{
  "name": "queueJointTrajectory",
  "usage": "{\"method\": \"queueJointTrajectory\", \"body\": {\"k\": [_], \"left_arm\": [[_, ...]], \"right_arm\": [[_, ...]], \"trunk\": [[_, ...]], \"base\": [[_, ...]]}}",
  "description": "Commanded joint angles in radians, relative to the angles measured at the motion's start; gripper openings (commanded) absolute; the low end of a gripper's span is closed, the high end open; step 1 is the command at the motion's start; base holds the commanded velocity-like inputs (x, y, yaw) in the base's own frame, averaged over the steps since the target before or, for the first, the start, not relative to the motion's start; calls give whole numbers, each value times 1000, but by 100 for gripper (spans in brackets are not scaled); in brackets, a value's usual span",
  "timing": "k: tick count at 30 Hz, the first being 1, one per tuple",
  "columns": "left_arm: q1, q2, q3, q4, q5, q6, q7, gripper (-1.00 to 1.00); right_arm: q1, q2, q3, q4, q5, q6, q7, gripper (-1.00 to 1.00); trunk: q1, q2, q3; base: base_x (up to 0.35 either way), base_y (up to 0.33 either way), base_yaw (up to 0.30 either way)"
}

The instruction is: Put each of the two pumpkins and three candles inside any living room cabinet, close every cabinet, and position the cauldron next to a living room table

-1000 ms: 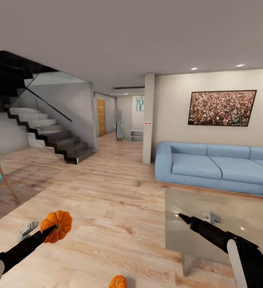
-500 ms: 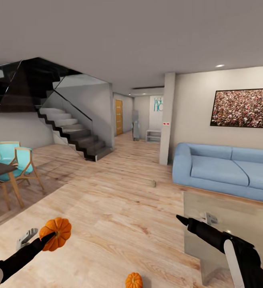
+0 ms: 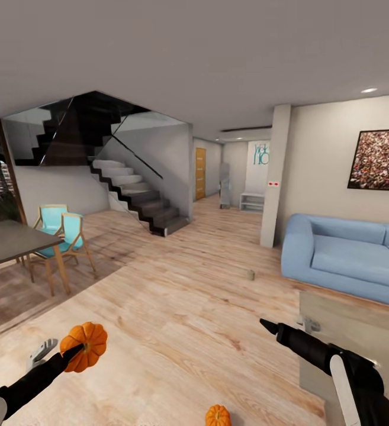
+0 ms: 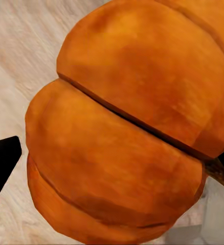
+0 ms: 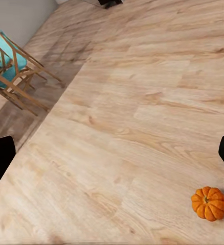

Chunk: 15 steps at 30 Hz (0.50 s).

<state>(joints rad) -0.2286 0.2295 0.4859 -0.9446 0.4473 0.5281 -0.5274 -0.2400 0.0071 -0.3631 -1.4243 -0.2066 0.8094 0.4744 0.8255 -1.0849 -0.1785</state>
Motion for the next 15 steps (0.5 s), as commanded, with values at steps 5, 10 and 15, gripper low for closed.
{"method": "queueJointTrajectory", "body": {"k": [5, 10, 15], "left_arm": [[-1, -6, 2, 25, 15, -13, -2, -100], [-1, -7, 2, 31, 16, -17, -2, -100], [-1, -7, 2, 32, 15, -17, -2, -100]], "right_arm": [[-1, 1, -2, 4, -5, 7, 4, 100], [-1, 1, -2, 33, -5, 6, 4, 100], [-1, 1, -2, 45, -4, 5, 4, 100]], "trunk": [[0, -1, -1], [0, -1, -1], [0, -1, -1]], "base": [[0, 142, 280], [0, 268, 280], [0, 289, 280]]}}
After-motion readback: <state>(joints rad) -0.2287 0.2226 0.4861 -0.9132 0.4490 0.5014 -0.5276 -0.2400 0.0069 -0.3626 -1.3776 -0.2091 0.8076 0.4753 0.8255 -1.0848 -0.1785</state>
